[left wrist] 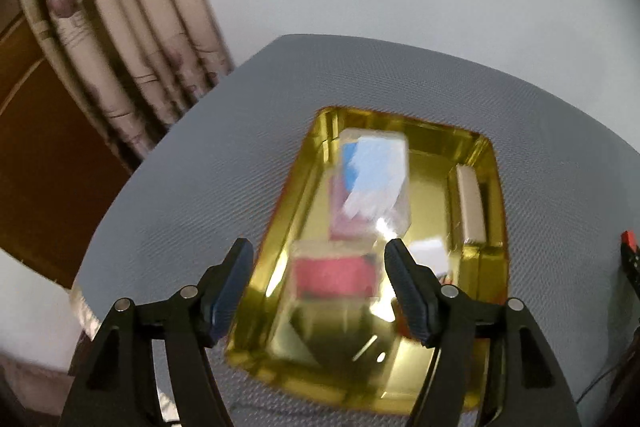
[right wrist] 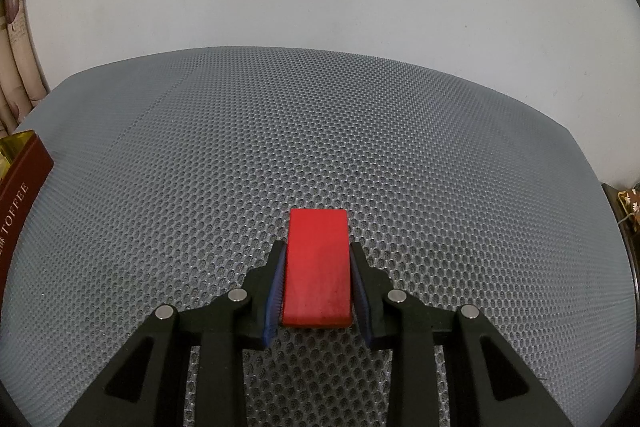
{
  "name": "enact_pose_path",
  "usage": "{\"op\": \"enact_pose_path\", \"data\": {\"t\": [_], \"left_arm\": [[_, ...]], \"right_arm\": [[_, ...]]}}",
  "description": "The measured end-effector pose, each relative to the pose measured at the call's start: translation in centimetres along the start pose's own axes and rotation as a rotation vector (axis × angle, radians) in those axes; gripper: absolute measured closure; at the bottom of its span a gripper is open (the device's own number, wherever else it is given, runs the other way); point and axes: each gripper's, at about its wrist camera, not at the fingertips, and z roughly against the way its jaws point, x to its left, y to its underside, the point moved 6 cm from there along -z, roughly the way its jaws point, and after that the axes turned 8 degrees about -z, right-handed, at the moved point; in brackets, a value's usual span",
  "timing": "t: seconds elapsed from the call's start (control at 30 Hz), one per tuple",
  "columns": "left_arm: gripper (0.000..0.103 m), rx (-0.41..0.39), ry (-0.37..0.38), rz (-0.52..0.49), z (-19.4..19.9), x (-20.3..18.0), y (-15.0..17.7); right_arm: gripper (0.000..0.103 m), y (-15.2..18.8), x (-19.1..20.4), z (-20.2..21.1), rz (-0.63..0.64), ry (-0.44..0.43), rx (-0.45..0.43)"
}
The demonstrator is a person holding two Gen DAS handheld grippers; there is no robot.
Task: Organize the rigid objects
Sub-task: 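Carry the clear plastic box into the tin and open the left gripper, then carry the red block into the tin and open the right gripper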
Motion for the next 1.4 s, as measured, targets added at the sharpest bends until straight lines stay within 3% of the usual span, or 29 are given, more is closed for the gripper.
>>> {"op": "enact_pose_path", "data": {"t": [0.23,0.63,0.9,1.27,1.4], "left_arm": [[0.037,-0.055,-0.06,-0.009,2.6,1.7,2.4],[0.032,-0.035,-0.038,0.049,2.2,3.1,3.6],[0.029,-0.048,-0.045,0.064,2.8,3.7,3.8],[0.028,-0.048,-0.048,0.09,2.7,4.4,3.9],[0.027,-0.038,-0.047,0.106,2.4,4.8,3.9]], "right_arm": [[0.073,-0.2,0.3,0.3,0.009,0.018,-0.003],[0.073,-0.1,2.0,2.9,0.023,0.005,-0.006],[0.073,-0.8,8.0,6.6,0.129,-0.091,-0.043],[0.073,-1.0,19.9,11.5,0.283,-0.275,-0.051],[0.073,0.4,23.0,13.2,0.329,-0.32,-0.046]]}}
